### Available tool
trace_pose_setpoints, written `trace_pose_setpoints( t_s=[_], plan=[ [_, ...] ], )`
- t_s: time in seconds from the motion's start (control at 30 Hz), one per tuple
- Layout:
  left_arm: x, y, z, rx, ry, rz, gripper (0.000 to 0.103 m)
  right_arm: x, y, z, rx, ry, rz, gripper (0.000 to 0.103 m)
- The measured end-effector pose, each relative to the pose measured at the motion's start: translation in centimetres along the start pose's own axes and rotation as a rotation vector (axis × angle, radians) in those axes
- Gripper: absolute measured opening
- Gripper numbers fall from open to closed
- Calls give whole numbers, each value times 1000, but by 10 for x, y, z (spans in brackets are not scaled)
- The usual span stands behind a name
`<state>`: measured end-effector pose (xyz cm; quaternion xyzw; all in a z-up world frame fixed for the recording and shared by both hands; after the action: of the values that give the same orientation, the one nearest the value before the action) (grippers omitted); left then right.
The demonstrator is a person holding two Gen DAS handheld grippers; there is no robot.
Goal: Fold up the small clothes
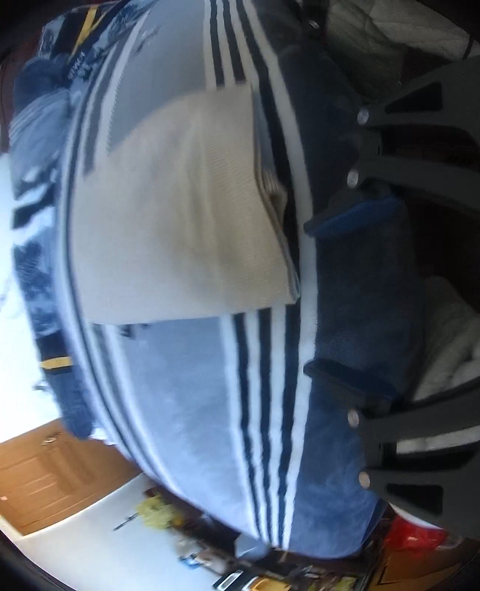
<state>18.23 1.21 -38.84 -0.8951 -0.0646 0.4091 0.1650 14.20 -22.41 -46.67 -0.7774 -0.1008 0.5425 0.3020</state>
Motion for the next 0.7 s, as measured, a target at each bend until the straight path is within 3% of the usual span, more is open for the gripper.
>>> trace_pose_setpoints(
  t_s=[0.07, 0.13, 0.2, 0.33, 0.4, 0.57, 0.7],
  plan=[
    [-28, -3, 0, -21, 39, 11, 74, -9, 8, 12, 21, 3, 62, 73],
    [-60, -7, -5, -54, 67, 12, 76, -26, 10, 19, 32, 27, 65, 73],
    [-88, -14, -11, -98, 94, 11, 84, -49, -1, 18, -3, 85, 72, 73],
    [-145, -37, -29, -148, 170, 9, 88, -116, -51, 13, -175, 244, 112, 75],
    [-171, -48, -34, -169, 199, -20, 89, -147, -84, 15, -252, 310, 127, 82],
    [-212, -71, -46, -198, 239, -61, 91, -195, -147, 25, -360, 414, 135, 88],
    [-242, -85, -51, -236, 263, -32, 91, -226, -180, 34, -406, 451, 103, 88]
  ],
)
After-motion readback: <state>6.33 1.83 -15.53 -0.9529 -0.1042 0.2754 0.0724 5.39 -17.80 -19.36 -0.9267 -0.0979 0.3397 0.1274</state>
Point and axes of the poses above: each gripper's, at about its wrist camera, not at the fingertips, and x roughly the way its jaws point, y to its right, z to its underside, the point moved 9 cm from there along x, roughly the way its jaws point, and after that the axes turned 12 degrees about -z, right-handed, at the moved point
